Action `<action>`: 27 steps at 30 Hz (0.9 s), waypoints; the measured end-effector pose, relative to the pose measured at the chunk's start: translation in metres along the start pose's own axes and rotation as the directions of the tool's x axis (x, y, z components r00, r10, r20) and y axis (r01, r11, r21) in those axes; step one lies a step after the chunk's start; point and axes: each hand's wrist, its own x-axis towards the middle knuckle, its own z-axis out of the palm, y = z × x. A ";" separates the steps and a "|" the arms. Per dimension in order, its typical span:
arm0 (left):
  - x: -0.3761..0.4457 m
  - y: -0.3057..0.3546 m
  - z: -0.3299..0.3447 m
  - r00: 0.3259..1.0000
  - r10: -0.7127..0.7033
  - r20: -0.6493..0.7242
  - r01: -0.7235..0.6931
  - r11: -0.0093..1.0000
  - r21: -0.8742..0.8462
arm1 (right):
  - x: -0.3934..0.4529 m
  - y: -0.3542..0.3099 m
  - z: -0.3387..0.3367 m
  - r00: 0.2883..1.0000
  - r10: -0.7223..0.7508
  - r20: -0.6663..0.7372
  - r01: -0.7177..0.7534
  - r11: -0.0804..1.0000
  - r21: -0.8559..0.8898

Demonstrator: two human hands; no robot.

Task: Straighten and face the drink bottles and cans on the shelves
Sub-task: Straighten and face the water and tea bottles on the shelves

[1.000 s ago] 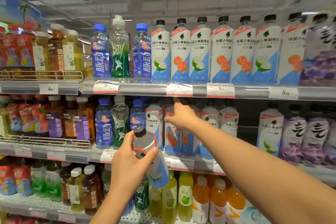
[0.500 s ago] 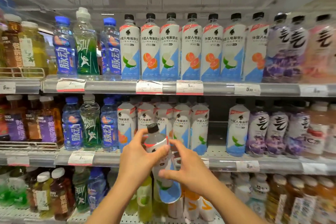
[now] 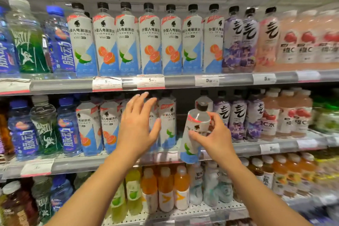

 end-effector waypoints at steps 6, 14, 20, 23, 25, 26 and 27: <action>0.013 -0.026 0.007 0.994 -0.021 0.111 0.000 0.984 0.178 | 0.026 0.013 0.005 0.995 0.001 -0.102 0.004 0.998 0.058; 0.016 -0.036 0.005 0.997 0.041 0.061 -0.059 0.948 0.313 | 0.047 0.017 0.036 0.999 -0.052 -0.003 0.051 0.992 -0.116; 0.019 -0.035 0.011 0.998 0.048 0.043 -0.060 0.939 0.340 | 0.076 0.000 0.041 0.987 -0.157 0.039 0.146 0.758 -0.635; 0.019 -0.030 0.017 0.999 0.050 -0.008 -0.045 0.948 0.314 | 0.090 -0.010 0.041 0.987 -0.141 0.080 0.146 0.565 -0.812; 0.018 -0.025 0.024 0.997 0.057 -0.058 -0.041 0.969 0.242 | 0.098 -0.012 0.044 0.992 -0.089 0.093 0.127 0.553 -0.824; 0.018 -0.021 0.029 0.997 0.049 -0.062 -0.037 0.981 0.191 | 0.100 -0.011 0.046 0.994 -0.066 0.093 0.114 0.573 -0.812; 0.018 -0.016 0.034 0.999 0.029 -0.043 -0.022 0.991 0.136 | 0.101 -0.010 0.047 0.994 -0.052 0.093 0.105 0.592 -0.799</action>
